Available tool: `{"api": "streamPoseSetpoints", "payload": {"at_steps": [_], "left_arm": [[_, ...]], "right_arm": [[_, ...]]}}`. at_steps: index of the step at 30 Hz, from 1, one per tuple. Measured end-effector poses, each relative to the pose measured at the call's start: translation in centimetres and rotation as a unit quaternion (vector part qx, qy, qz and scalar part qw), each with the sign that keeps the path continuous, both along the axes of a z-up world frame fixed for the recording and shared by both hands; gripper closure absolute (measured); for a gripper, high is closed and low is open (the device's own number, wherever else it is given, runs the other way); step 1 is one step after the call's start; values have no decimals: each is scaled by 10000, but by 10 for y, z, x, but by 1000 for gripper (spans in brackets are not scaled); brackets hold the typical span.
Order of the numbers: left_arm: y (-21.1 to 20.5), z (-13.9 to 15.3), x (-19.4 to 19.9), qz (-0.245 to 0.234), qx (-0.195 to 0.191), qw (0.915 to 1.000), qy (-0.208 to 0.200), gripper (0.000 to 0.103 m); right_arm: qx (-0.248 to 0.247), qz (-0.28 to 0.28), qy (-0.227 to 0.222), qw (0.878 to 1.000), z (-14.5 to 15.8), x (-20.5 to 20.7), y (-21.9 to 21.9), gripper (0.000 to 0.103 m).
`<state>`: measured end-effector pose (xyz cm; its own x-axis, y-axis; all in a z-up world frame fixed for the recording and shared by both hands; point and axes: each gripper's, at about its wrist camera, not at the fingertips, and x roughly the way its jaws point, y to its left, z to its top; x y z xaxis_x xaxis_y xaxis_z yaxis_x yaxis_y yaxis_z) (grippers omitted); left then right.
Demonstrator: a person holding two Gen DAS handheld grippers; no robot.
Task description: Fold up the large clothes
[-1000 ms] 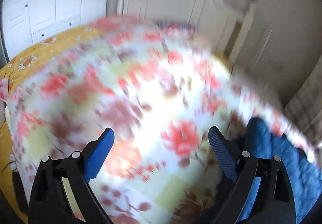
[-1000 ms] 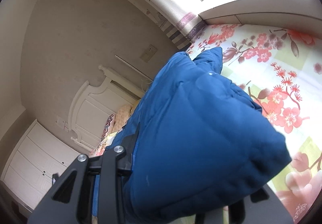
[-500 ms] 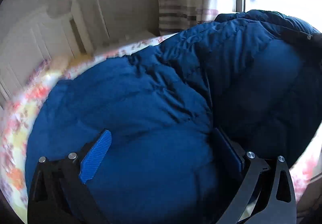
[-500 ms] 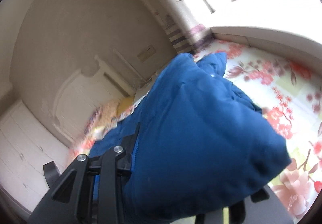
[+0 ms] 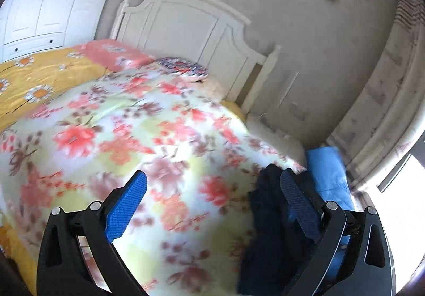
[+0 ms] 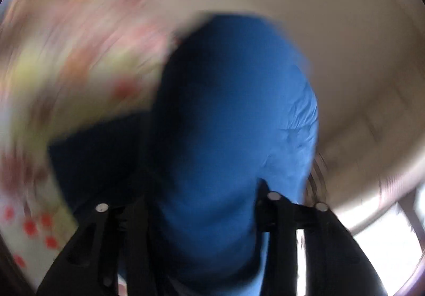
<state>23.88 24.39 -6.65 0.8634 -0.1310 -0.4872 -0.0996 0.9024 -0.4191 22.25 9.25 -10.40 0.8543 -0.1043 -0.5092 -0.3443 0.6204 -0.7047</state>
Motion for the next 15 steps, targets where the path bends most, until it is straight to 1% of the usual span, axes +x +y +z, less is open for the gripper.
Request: {"api": "streamPoseSetpoints", "payload": {"at_steps": [1,2,3,4,6,7,8,9,10,11,12,13,14,15], "left_arm": [[-4,-3,-2,-95,52,9999,85,6],[-4,-3,-8,-199,104,9997,126,6],[-7,-3,-8,-373,184,9990,162,6],[-22,-2,-2,-637,292,9974,190,6],[-48,2,7,-1087,405,9931,157,6],[-64,8,15,-1410,466,9889,100,6],[-85,19,28,-1890,564,9804,19,6],[-106,31,40,-2319,725,9700,-58,6],[-127,45,51,-2651,980,9591,-139,6],[-141,54,59,-2843,1161,9515,-185,6],[-159,66,71,-3134,1376,9394,-202,6],[-175,76,84,-3388,1496,9287,-164,6],[-186,80,93,-3509,1570,9231,-110,6],[-199,81,106,-3590,1733,9171,-47,6]], "right_arm": [[-475,157,-89,9987,-23,-1,14,56],[-777,200,-255,9965,-36,-2,22,56],[-631,143,-163,9978,-33,-1,21,56],[-405,97,-52,9991,-26,2,15,56],[-288,90,-15,9995,-21,3,9,56],[-289,98,-13,9995,-20,4,8,56],[-318,95,-25,9994,-20,6,9,58],[-359,112,-69,9993,-18,6,11,60],[-310,125,-89,9994,-13,8,11,62],[-233,126,-101,9996,-9,11,9,64],[-143,127,-186,9996,-2,10,5,64],[-125,123,-286,9994,4,6,1,64],[-152,133,-364,9991,7,6,0,64],[-176,143,-367,9991,7,7,-1,63]]}}
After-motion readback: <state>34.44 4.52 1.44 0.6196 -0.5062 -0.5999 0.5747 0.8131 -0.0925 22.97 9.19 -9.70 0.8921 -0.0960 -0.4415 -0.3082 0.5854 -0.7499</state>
